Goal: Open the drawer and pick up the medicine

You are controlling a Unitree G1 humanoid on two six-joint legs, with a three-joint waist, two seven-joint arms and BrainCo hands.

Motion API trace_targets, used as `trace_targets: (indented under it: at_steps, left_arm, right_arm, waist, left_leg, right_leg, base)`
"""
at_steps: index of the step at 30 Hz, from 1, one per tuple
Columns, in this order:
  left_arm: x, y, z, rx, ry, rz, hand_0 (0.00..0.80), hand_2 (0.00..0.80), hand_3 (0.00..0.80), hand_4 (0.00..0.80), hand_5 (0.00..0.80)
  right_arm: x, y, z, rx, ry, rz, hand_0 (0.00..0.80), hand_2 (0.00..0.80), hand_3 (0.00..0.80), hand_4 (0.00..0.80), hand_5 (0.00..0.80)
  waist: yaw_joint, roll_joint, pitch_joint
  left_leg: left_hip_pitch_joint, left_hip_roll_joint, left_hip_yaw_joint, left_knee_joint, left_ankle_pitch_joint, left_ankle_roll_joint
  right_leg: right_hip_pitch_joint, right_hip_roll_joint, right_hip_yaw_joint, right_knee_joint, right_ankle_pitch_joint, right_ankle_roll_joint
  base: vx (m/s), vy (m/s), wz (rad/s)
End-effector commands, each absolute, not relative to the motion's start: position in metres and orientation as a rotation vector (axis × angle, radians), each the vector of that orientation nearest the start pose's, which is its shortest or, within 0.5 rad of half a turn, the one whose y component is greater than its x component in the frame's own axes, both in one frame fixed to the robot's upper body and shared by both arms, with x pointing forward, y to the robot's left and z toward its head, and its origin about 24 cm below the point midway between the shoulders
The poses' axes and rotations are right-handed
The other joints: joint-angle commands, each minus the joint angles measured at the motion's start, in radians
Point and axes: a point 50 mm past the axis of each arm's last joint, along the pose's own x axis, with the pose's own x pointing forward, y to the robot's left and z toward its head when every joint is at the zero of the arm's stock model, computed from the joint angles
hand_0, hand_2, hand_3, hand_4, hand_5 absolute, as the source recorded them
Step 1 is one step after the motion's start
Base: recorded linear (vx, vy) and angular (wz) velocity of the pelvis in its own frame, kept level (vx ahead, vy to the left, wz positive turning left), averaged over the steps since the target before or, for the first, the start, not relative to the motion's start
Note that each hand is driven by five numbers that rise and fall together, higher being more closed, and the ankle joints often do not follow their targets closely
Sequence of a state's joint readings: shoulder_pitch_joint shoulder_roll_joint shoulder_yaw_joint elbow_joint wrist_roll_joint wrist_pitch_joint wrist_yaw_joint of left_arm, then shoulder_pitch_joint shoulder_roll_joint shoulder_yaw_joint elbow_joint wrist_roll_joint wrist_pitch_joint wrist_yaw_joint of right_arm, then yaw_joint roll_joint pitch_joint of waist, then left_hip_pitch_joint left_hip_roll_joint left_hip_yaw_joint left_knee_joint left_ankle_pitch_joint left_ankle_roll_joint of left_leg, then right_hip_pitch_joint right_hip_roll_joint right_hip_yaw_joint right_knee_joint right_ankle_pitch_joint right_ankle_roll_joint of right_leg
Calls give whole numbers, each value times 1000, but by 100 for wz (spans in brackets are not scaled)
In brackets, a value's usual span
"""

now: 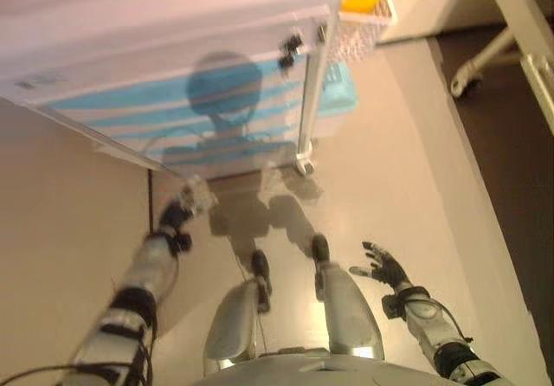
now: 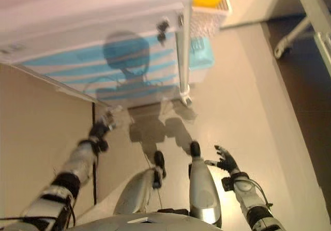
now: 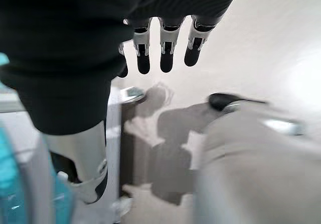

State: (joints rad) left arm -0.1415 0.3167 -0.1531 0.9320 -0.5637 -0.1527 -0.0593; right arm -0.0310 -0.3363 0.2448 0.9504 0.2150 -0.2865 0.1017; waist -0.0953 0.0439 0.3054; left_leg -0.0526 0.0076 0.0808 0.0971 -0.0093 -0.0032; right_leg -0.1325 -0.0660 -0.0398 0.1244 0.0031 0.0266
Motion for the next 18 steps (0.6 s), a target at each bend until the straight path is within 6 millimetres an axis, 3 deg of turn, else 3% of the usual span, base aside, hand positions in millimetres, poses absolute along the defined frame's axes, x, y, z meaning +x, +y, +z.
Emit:
trace_targets:
  at_steps: [1, 5, 8, 11, 14, 18]
  left_arm:
    - [192, 245, -107, -96, 676, 156, 0, 0, 0, 0, 0]
    - [114, 231, -150, -64, 988, 103, 0, 0, 0, 0, 0]
    - [83, 218, -163, -4, 1138, -42, 0, 0, 0, 0, 0]
    - [78, 206, -166, -69, 1161, -81, 0, 0, 0, 0, 0]
    - [77, 202, -167, -165, 1151, -3, 0, 0, 0, 0, 0]
    - [84, 201, -164, -97, 1084, -48, 0, 0, 0, 0, 0]
  right_arm:
    - [154, -234, -120, -169, 729, 96, 0, 0, 0, 0, 0]
    - [128, -233, -141, -216, 920, 63, 0, 0, 0, 0, 0]
    - [123, -226, -148, -238, 981, 86, 0, 0, 0, 0, 0]
    - [124, -219, -151, -265, 1016, 119, 0, 0, 0, 0, 0]
    - [125, -211, -153, -261, 1023, 138, 0, 0, 0, 0, 0]
    - [128, -200, -154, -251, 1012, 183, 0, 0, 0, 0, 0]
  waist:
    - [29, -24, -93]
    - [68, -44, -164]
    - [90, -58, -192]
    - [107, -59, -213]
    - [124, -67, -228]
    - [139, -81, -237]
  left_leg:
    - [1, -47, -18, -7, -17, 33]
    - [64, -44, -32, -65, -8, 25]
    - [94, -39, -38, -109, 5, 22]
    - [123, -29, -47, -165, 27, 17]
    - [131, -30, -66, -169, 30, 14]
    - [133, -36, -69, -150, 19, 17]
  right_leg:
    - [63, 20, -31, -3, -27, -25]
    - [144, 34, -55, -85, -7, -21]
    - [179, 39, -72, -128, 8, -13]
    - [207, 41, -94, -148, 11, -8]
    - [227, 36, -116, -153, 6, -7]
    - [238, 30, -126, -156, 9, -8]
  base:
    - [90, -75, 10]
    - [62, -69, 17]
    - [-29, -53, 16]
    - [-37, -26, 9]
    - [-15, -16, 14]
    - [-17, -11, 13]
